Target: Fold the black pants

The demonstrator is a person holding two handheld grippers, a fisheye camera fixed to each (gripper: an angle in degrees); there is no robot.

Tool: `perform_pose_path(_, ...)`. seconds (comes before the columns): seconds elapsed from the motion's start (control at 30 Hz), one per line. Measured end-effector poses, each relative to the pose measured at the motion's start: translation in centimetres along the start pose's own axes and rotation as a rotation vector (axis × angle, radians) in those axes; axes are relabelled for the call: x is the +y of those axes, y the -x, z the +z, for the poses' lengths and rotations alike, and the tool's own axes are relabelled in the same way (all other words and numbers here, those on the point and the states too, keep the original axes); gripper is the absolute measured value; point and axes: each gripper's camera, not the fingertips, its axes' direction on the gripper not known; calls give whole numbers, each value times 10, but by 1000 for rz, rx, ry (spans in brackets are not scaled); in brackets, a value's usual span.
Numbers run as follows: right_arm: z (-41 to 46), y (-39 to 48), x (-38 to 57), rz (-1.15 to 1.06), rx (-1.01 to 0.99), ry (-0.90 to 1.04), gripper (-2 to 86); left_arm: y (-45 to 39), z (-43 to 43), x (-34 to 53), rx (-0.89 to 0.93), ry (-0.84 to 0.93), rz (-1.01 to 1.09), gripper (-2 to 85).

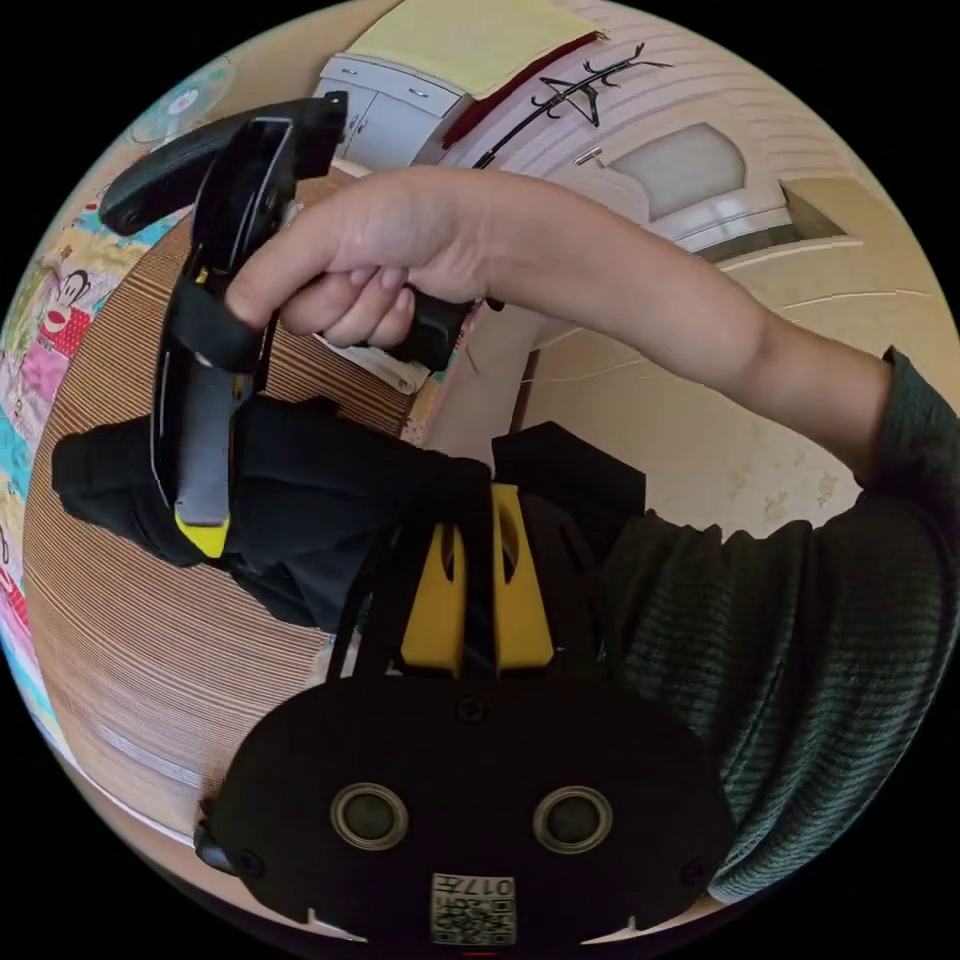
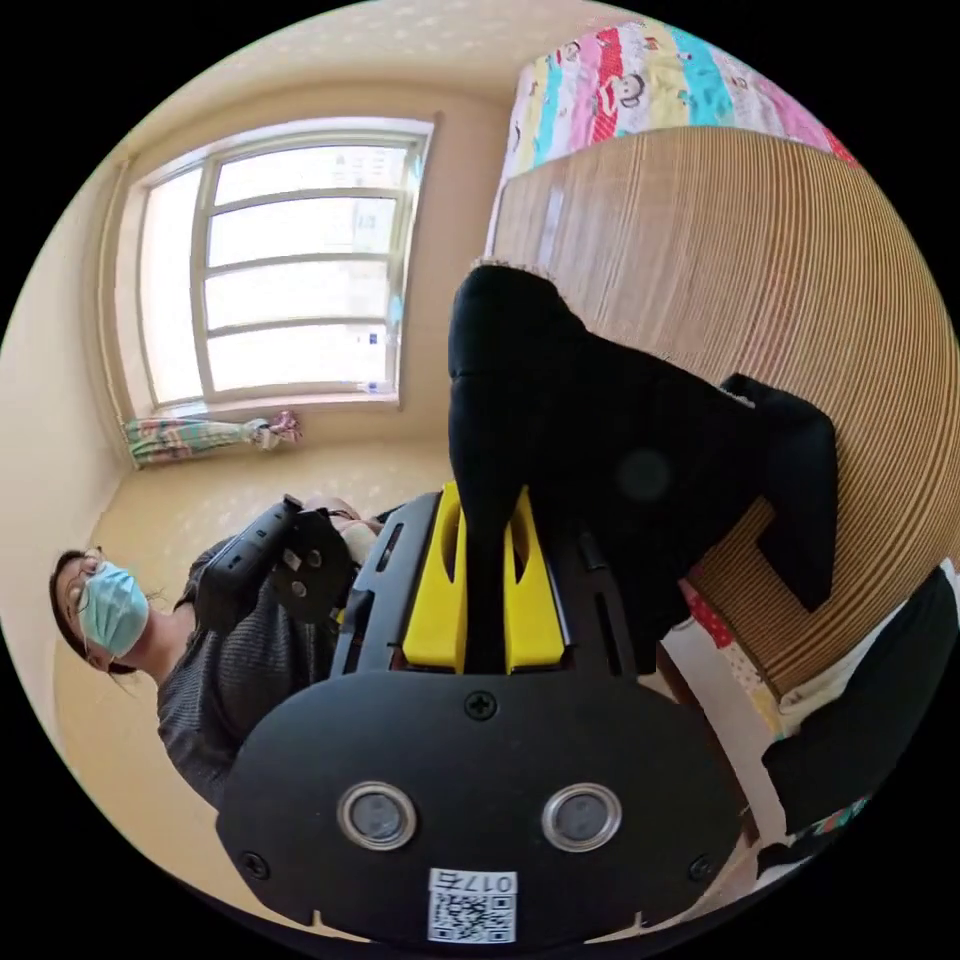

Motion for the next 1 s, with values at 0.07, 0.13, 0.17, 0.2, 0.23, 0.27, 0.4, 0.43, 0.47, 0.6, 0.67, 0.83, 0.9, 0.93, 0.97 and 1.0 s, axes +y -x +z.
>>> perform_pose_path(0.07, -12, 51, 23, -240, -77, -108, 30, -12, -25, 5, -53, -66, 31, 46)
perform_pose_path(0.13, -19, 93, 45, -430, -78, -172, 20, -28, -56, 16, -116, -141, 85, 57)
perform_pose_path(0.17, -25, 121, 62, -554, -72, -222, 15, -40, -80, 28, -162, -197, 132, 66)
perform_pose_path(0.2, -28, 133, 71, -612, -71, -249, 13, -51, -106, 42, -196, -254, 176, 74)
perform_pose_path(0.23, -34, 157, 89, -722, -76, -304, 9, -55, -119, 49, -205, -284, 194, 79)
perform_pose_path(0.27, -40, 179, 106, -823, -88, -349, 6, -62, -146, 65, -204, -345, 215, 82)
perform_pose_path(0.4, -50, 232, 155, -1057, -138, -479, 2, -72, -258, 143, -75, -617, 274, 98)
perform_pose_path(0.43, -50, 246, 169, -1123, -172, -508, 2, -71, -275, 159, -53, -661, 280, 98)
perform_pose_path(0.47, -50, 258, 183, -1191, -212, -532, 3, -67, -307, 193, -5, -755, 284, 97)
perform_pose_path(0.6, -44, 286, 219, -1387, -374, -573, 7, -24, -401, 318, 18, -1079, 131, 95)
perform_pose_path(0.67, -37, 298, 235, -1494, -490, -568, 10, 6, -425, 364, -24, -1205, 4, 95)
perform_pose_path(0.83, -15, 312, 255, -1637, -779, -545, 13, 108, -436, 367, 432, -1117, -83, 149)
perform_pose_path(0.9, -7, 319, 260, -1663, -857, -542, 13, 133, -418, 335, 668, -1026, -49, 190)
perform_pose_path(0.93, -1, 326, 263, -1683, -883, -526, 13, 134, -415, 329, 704, -1018, -32, 197)
perform_pose_path(0.97, 4, 335, 266, -1704, -890, -494, 13, 132, -410, 317, 757, -977, -15, 206)
perform_pose_path(1.0, 7, 340, 268, -1712, -882, -483, 12, 127, -406, 305, 800, -915, -5, 211)
